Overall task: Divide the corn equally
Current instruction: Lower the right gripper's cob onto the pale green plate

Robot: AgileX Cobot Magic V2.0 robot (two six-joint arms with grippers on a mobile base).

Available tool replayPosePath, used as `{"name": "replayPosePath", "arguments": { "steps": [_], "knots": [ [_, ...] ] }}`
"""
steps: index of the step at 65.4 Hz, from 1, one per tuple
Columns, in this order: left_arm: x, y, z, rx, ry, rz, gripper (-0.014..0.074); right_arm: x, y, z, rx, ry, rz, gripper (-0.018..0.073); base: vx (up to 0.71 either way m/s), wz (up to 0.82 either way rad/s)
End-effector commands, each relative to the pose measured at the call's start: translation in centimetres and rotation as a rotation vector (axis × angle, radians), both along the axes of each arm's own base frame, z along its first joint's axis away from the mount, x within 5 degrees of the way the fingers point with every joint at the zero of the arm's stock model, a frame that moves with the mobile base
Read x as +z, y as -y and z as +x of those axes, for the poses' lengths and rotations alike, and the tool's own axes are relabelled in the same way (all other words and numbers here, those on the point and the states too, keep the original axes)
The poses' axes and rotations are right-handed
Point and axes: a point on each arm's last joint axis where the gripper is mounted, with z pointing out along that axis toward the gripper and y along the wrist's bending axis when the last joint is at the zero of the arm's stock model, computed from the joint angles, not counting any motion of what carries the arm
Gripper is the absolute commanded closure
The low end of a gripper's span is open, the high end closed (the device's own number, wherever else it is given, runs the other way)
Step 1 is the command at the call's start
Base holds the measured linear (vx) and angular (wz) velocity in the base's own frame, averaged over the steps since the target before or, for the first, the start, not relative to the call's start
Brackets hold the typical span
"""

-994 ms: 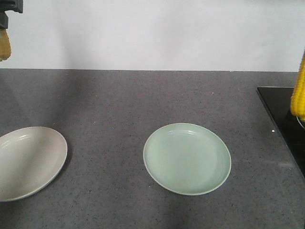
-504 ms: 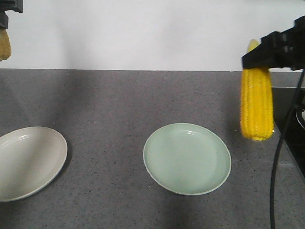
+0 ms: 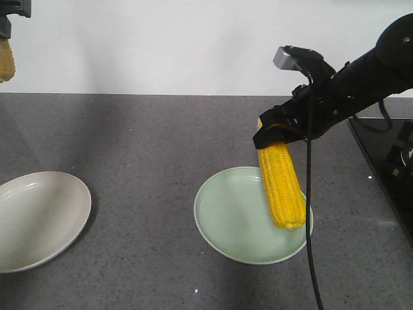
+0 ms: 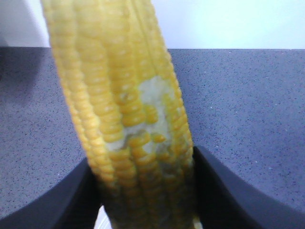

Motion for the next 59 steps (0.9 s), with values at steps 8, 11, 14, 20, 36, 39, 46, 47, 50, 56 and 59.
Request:
{"name": "replayPosePath", "arguments": {
  "steps": [8, 11, 14, 20, 36, 39, 46, 47, 50, 56, 59],
  "knots": [
    [2.4, -0.6, -1.2, 0.000, 0.130, -0.007, 0.0468, 0.3, -1.2, 0.5, -0.025, 0.007, 0.047, 0.0497, 0.00, 0.00],
    [2.4, -0.6, -1.2, 0.000, 0.130, -0.007, 0.0468, -0.1, -1.4, 0.6, -0.025, -0.005, 0.045, 0.0497, 0.00, 0.00],
    [2.4, -0.6, -1.2, 0.000, 0.130, -0.007, 0.0468, -0.4, -1.4, 0.8, -0.029, -0.017, 0.046, 0.0496, 0.00, 0.00],
    [2.4, -0.6, -1.2, 0.000, 0.130, -0.007, 0.0468, -0.9, -1.7, 0.9, -0.025, -0.041, 0.044, 0.0493, 0.00, 0.00],
    [2.4, -0.6, -1.2, 0.000, 0.130, -0.007, 0.0468, -1.7, -1.8, 1.0, -0.039, -0.083, 0.042, 0.0476, 0.00, 0.00],
    [2.4, -0.6, -1.2, 0.000, 0.130, -0.007, 0.0468, -1.7, -1.8, 1.0, -0.039, -0.083, 0.042, 0.0470, 0.00, 0.00],
    [2.4, -0.6, -1.2, 0.000, 0.130, -0.007, 0.0468, -1.7, -1.8, 1.0, -0.035, -0.090, 0.042, 0.0445, 0.00, 0.00],
    [2.4, -0.6, -1.2, 0.000, 0.130, -0.007, 0.0468, -1.7, -1.8, 1.0, -0.037, -0.091, 0.042, 0.0437, 0.00, 0.00],
    [2.4, -0.6, -1.2, 0.000, 0.130, -0.007, 0.0468, -1.7, -1.8, 0.9, -0.036, -0.094, 0.042, 0.0423, 0.00, 0.00],
    [2.4, -0.6, -1.2, 0.000, 0.130, -0.007, 0.0468, -1.7, -1.8, 0.9, -0.045, -0.100, 0.042, 0.0382, 0.00, 0.00],
    [2.4, -0.6, -1.2, 0.000, 0.130, -0.007, 0.0468, -1.7, -1.8, 0.9, -0.046, -0.101, 0.041, 0.0354, 0.00, 0.00]
  ]
}}
